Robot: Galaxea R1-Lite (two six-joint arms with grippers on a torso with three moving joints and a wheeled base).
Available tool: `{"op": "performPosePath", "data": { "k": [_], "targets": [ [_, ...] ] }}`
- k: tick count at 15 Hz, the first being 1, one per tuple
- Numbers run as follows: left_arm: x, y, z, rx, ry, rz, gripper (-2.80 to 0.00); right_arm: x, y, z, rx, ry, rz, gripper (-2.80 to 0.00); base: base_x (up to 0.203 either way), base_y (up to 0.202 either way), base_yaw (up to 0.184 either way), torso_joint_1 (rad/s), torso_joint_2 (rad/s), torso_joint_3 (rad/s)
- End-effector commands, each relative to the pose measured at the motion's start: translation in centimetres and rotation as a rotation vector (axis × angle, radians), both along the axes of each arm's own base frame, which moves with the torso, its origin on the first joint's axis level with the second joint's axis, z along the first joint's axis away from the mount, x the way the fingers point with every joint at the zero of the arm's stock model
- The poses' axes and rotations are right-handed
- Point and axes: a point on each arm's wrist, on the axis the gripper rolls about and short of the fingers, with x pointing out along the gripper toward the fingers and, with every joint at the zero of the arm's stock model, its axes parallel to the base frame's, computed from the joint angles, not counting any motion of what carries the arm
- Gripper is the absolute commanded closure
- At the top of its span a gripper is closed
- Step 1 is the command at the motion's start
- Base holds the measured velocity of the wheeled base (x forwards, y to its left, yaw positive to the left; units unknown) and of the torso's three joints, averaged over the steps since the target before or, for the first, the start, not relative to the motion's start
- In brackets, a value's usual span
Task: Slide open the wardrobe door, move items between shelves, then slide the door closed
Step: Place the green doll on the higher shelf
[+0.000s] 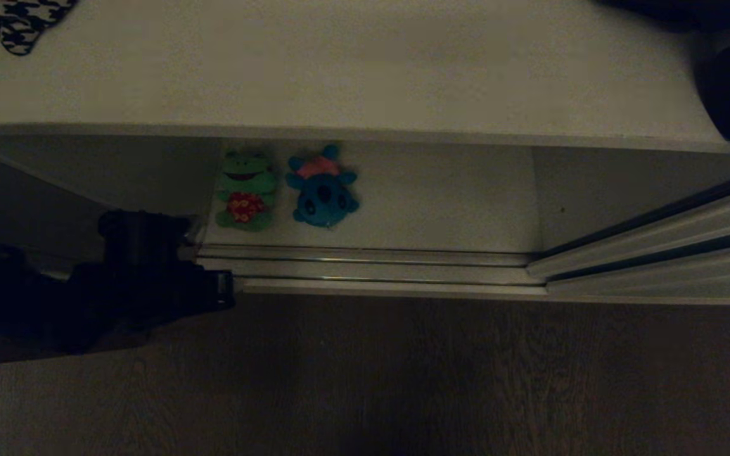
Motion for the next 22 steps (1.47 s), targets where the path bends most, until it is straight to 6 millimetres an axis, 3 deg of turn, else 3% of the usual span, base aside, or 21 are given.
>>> {"op": "performPosePath", "data": {
  "k": [1, 10, 17, 22],
  "targets": [
    [1.7, -0.1, -1.2, 0.001, 0.008, 0.010, -2.80, 0.0, 0.0, 0.0, 0.000, -0.004, 0.000, 0.00, 0.000, 0.000, 0.000, 0.000, 0.00, 0.000],
    [7.0, -0.4, 0.3, -0.020, -0.354, 0.103, -2.80, 0.0, 0.0, 0.0, 0.000, -0.004, 0.001, 0.00, 0.000, 0.000, 0.000, 0.000, 0.00, 0.000],
    [12.2, -0.8, -1.0, -0.023, -0.483, 0.101, -2.80, 0.0, 0.0, 0.0, 0.000, -0.004, 0.001, 0.00, 0.000, 0.000, 0.000, 0.000, 0.00, 0.000],
    [14.4, -1.0, -3.0, -0.001, -0.499, 0.095, -2.80, 0.0, 0.0, 0.0, 0.000, -0.004, 0.000, 0.00, 0.000, 0.000, 0.000, 0.000, 0.00, 0.000]
  ]
}}
